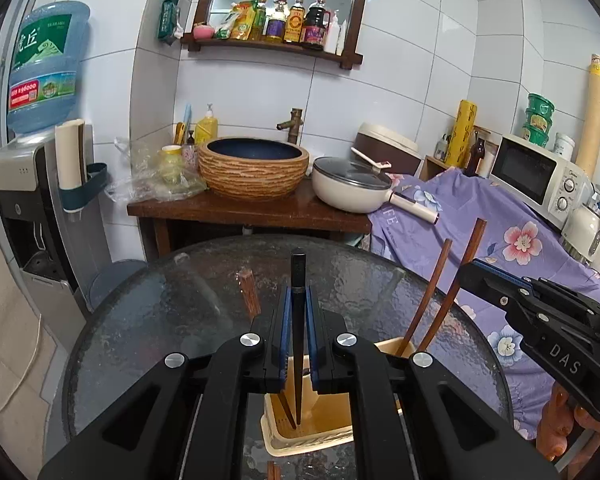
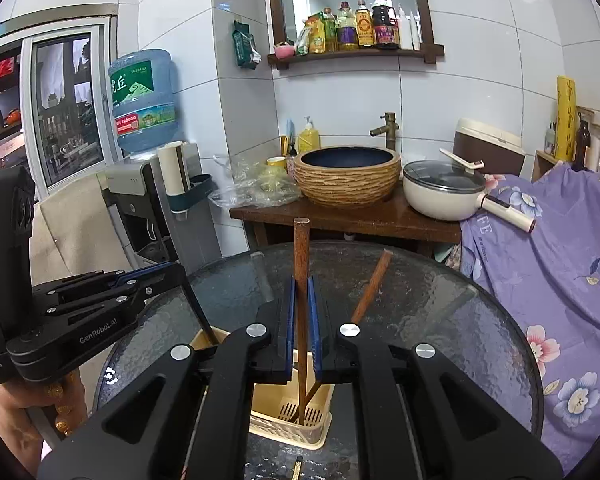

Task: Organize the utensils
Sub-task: 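Lower both chopsticks into the basket and open both grippers, then move both grippers back down to the remaining utensils on the table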

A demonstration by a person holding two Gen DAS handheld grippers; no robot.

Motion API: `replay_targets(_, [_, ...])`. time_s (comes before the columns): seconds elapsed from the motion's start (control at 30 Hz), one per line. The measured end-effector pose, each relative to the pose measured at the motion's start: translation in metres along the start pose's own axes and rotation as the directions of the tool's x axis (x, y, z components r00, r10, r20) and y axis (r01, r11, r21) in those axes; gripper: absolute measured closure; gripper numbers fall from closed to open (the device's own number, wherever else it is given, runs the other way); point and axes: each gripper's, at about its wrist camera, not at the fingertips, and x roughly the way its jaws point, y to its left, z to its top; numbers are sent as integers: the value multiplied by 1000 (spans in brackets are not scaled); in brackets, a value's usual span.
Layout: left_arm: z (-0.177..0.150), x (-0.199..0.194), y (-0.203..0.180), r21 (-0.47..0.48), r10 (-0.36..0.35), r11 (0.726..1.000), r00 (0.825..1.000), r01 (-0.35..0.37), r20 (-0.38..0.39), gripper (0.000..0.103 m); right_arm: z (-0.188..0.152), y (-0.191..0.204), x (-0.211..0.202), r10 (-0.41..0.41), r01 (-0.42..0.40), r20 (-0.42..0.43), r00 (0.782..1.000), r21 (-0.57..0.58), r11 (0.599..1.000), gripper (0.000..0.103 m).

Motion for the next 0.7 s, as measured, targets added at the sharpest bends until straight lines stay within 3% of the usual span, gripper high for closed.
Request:
replay_targets(0.3, [-15, 15, 3, 4, 11, 1000, 999, -11, -41, 96, -10, -6, 9, -9, 9, -16, 1000, 21, 1000, 96])
replay_targets(0.57, [-17, 17, 3, 9, 25, 1000, 999, -25, -29, 96, -11, -6, 10, -28, 29, -3, 1000, 12, 1000, 96])
replay_targets(0.63, [-17, 15, 2, 18, 28, 999, 999, -28, -19, 92, -12, -5, 9, -32, 32, 0, 999, 7, 999, 96])
replay_targets(0.7, [-16, 10, 1, 30, 26, 999, 1000, -26, -2, 81, -13, -5, 8, -35, 35, 6, 999, -2, 999, 95])
